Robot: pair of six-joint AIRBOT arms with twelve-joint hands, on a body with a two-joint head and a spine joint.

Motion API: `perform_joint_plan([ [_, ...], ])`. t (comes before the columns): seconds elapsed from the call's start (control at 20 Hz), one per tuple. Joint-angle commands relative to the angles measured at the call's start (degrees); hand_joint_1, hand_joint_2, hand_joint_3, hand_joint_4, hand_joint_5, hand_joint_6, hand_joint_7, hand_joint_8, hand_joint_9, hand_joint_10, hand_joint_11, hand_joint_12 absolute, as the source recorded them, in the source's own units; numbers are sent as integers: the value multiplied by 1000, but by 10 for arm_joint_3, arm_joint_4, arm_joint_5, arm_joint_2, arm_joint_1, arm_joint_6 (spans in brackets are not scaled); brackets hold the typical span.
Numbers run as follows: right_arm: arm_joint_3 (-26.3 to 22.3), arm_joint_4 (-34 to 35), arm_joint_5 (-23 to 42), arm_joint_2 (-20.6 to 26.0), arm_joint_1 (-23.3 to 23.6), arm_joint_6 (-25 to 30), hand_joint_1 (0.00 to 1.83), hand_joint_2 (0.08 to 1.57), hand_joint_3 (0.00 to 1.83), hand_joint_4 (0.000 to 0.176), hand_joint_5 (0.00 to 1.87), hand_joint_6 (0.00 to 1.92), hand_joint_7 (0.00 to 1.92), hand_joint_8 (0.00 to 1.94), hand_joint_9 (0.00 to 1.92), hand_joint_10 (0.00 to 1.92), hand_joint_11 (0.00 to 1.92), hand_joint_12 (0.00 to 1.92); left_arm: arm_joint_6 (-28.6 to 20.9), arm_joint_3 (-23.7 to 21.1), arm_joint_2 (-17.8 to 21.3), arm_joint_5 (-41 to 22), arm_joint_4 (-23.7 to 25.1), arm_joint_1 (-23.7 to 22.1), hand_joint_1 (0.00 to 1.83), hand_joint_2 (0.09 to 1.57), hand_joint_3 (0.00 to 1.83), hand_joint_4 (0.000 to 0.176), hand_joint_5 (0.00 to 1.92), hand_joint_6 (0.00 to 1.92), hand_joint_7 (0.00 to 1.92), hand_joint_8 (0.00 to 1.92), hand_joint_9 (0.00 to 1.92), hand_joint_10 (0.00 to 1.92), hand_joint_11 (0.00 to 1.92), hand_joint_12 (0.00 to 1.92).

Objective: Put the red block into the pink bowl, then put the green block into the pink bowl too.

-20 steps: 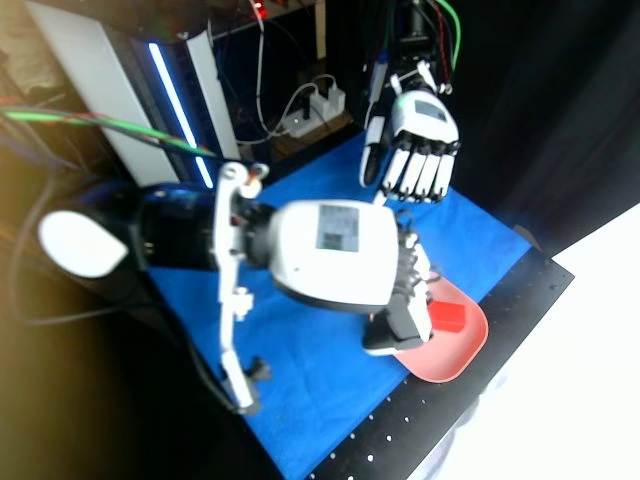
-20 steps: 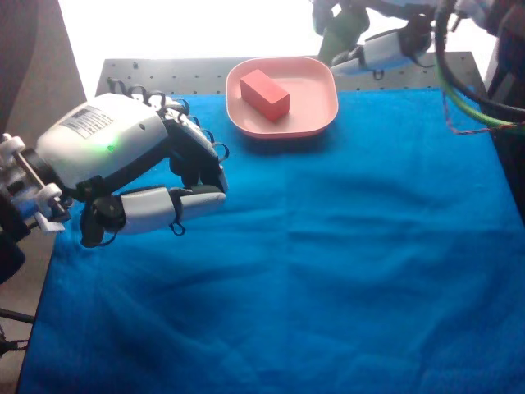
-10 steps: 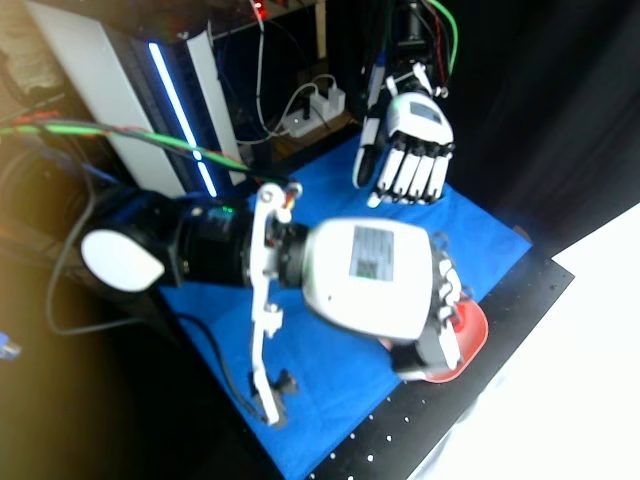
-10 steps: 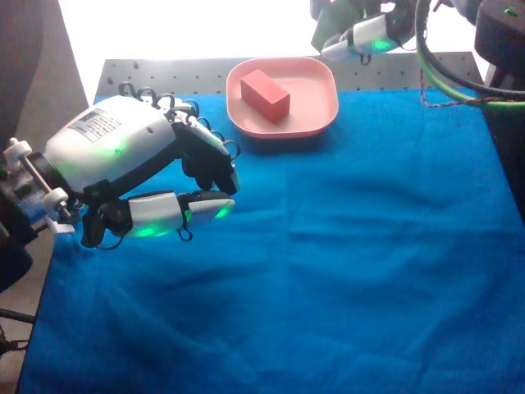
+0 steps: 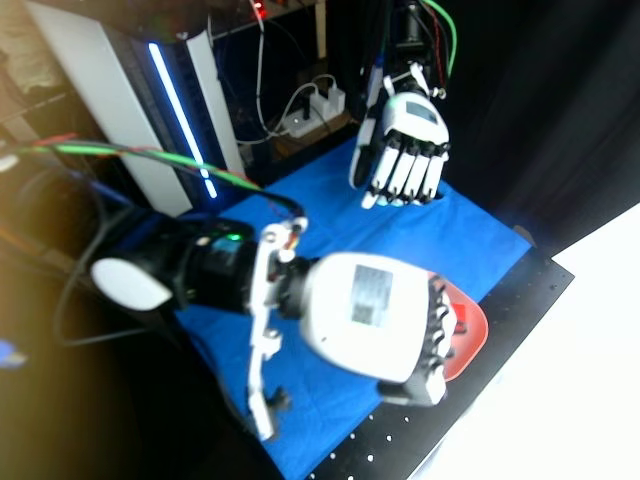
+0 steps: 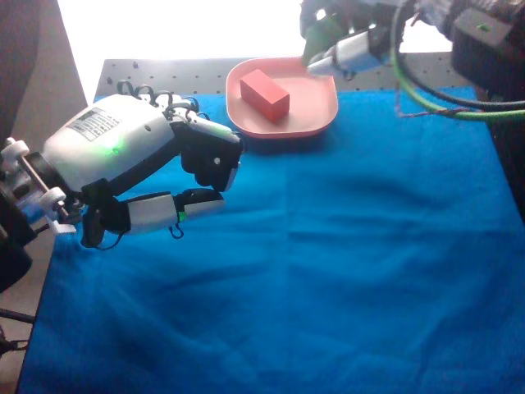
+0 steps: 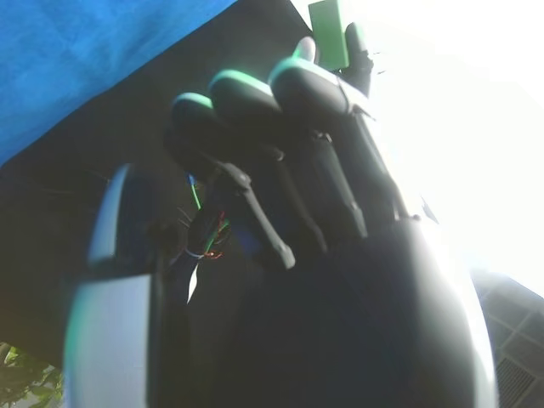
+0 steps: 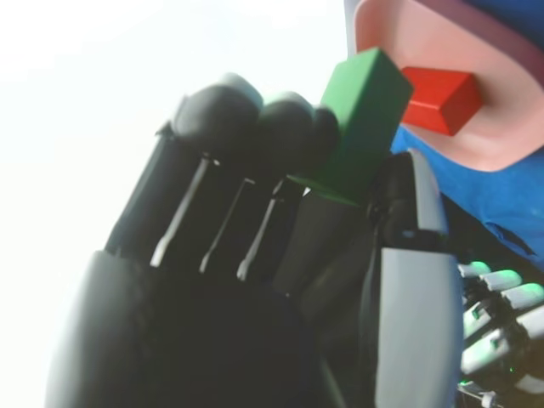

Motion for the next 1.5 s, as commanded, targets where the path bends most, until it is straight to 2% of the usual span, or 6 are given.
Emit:
perform_joint_plan([
  [0.0, 4, 8, 67, -4, 8, -1, 1279, 1078, 1, 0, 982, 758, 1155, 920, 1283, 702, 1019, 1355, -4, -3, -3, -70, -8, -4, 907, 1225, 2, 159, 772, 1317, 918, 1150, 735, 1438, 472, 1835],
  [0.1, 7, 3, 67, -12, 5, -1, 1270, 1100, 1, 0, 977, 731, 1079, 1083, 1177, 1096, 1001, 1552, -5, -3, -3, -71, -8, -4, 684, 1242, 1, 0, 821, 970, 924, 1133, 760, 1403, 476, 1782],
  [0.7, 15, 2, 59, -22, -9, -1, 1251, 1096, 0, 0, 963, 816, 1094, 1037, 1109, 1136, 1014, 1533, -8, -4, -3, -74, -8, -3, 597, 1234, 0, 0, 923, 619, 922, 1056, 753, 1361, 442, 1791],
  [0.75, 15, 2, 58, -22, -10, -1, 1257, 1100, 0, 0, 916, 918, 1114, 945, 1103, 846, 950, 1399, -8, -4, -3, -74, -8, -3, 861, 1198, 8, 116, 845, 1105, 956, 1029, 792, 1329, 492, 1775],
  [0.8, 15, 2, 58, -22, -10, -1, 1251, 1112, 0, 0, 862, 1028, 1116, 903, 1118, 602, 890, 1289, -8, -4, -3, -74, -8, -3, 687, 1209, 4, 0, 883, 858, 988, 995, 833, 1278, 531, 1715],
  [1.45, 15, 2, 53, -22, -16, 0, 1145, 989, 3, 0, 771, 0, 962, 0, 1095, 0, 784, 800, -8, -2, -3, -71, -9, -3, 639, 1207, 0, 0, 971, 590, 941, 1098, 767, 1407, 489, 1802],
])
